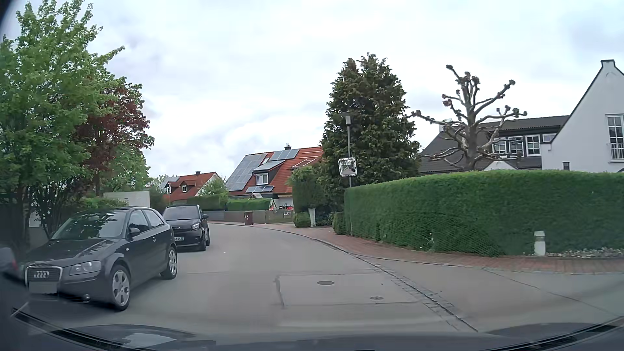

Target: Follow the waypoints while adhering to traffic rules and regulations

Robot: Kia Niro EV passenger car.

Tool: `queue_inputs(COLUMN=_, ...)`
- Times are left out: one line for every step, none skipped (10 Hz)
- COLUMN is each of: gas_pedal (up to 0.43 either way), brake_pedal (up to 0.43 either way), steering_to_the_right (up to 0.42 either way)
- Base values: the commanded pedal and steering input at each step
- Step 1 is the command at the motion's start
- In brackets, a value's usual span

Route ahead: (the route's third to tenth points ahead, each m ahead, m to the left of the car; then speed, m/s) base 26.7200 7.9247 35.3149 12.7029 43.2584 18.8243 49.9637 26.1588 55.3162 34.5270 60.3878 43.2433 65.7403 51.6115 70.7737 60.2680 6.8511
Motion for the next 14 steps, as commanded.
queue_inputs(gas_pedal=0.157, brake_pedal=0.006, steering_to_the_right=-0.072)
queue_inputs(gas_pedal=0.157, brake_pedal=0.006, steering_to_the_right=-0.073)
queue_inputs(gas_pedal=0.157, brake_pedal=0.006, steering_to_the_right=-0.073)
queue_inputs(gas_pedal=0.157, brake_pedal=0.006, steering_to_the_right=-0.073)
queue_inputs(gas_pedal=0.157, brake_pedal=0.006, steering_to_the_right=-0.073)
queue_inputs(gas_pedal=0.157, brake_pedal=0.006, steering_to_the_right=-0.073)
queue_inputs(gas_pedal=0.157, brake_pedal=0.012, steering_to_the_right=-0.073)
queue_inputs(gas_pedal=0.157, brake_pedal=0.012, steering_to_the_right=-0.073)
queue_inputs(gas_pedal=0.157, brake_pedal=0.006, steering_to_the_right=-0.073)
queue_inputs(gas_pedal=0.157, brake_pedal=0.006, steering_to_the_right=-0.074)
queue_inputs(gas_pedal=0.157, brake_pedal=0.006, steering_to_the_right=-0.072)
queue_inputs(gas_pedal=0.157, brake_pedal=0.006, steering_to_the_right=-0.069)
queue_inputs(gas_pedal=0.157, brake_pedal=0.006, steering_to_the_right=-0.068)
queue_inputs(gas_pedal=0.157, brake_pedal=0.006, steering_to_the_right=-0.068)
